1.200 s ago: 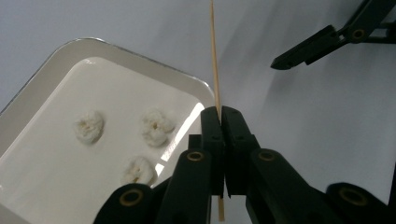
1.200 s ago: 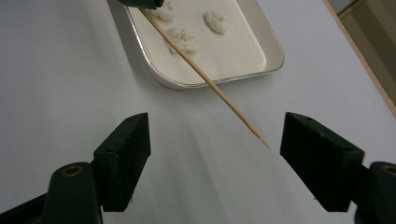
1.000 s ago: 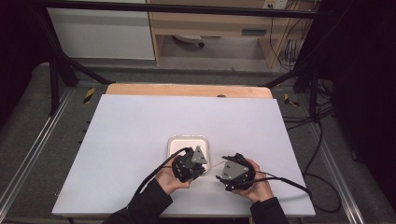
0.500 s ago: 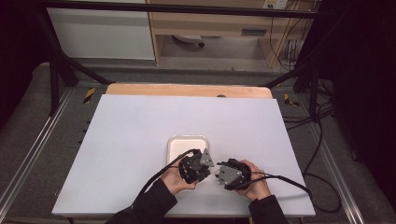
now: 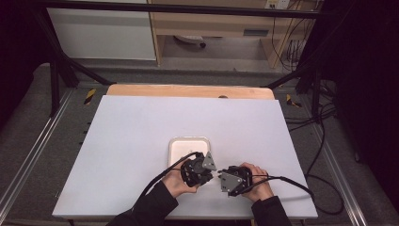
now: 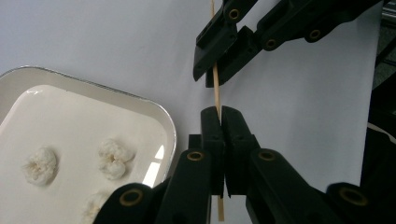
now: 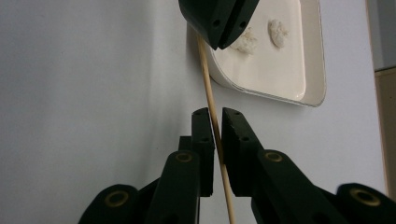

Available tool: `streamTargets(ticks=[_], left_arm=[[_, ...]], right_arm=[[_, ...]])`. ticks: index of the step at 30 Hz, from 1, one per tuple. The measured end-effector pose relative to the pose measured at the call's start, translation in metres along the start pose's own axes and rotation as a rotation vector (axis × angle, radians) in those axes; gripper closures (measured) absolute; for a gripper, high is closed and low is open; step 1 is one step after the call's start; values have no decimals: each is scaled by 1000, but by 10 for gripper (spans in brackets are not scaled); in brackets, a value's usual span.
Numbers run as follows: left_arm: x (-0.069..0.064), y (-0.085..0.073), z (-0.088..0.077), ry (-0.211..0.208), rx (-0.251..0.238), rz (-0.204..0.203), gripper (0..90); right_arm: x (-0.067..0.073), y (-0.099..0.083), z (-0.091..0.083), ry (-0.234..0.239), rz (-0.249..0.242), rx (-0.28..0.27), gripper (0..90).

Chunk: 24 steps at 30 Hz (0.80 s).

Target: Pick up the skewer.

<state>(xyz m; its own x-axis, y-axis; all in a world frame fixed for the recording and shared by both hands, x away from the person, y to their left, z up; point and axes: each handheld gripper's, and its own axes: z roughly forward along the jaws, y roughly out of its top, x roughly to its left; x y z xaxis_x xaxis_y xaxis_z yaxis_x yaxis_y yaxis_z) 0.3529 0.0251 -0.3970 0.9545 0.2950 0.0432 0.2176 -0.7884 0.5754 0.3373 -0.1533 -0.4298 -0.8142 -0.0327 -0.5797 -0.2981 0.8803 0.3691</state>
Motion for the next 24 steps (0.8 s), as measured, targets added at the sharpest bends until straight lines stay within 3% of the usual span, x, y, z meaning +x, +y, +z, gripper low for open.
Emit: streamTargets(ticks=[8,12,13,16,17,21,24], left_arm=[[2,-1,-5,0,-11,1,880],[3,-2,-6,4,-7,2,844],[3,-2,-6,-2,3,0,844],[6,-3,-8,6,27,-2,716],[8,-3,-10,9,62,2,687],[10,-4,-10,30,99,6,663],[10,-3,-7,20,162,25,678]], right_arm=[[1,3,-2,7,-70,-1,884],[1,6,-2,6,-74,9,888],[1,6,-2,6,-74,9,888],[-1,7,-3,1,-89,46,889],[-1,7,-4,2,-98,54,888],[-2,9,-3,8,-111,74,888],[-4,15,0,21,-147,101,888]])
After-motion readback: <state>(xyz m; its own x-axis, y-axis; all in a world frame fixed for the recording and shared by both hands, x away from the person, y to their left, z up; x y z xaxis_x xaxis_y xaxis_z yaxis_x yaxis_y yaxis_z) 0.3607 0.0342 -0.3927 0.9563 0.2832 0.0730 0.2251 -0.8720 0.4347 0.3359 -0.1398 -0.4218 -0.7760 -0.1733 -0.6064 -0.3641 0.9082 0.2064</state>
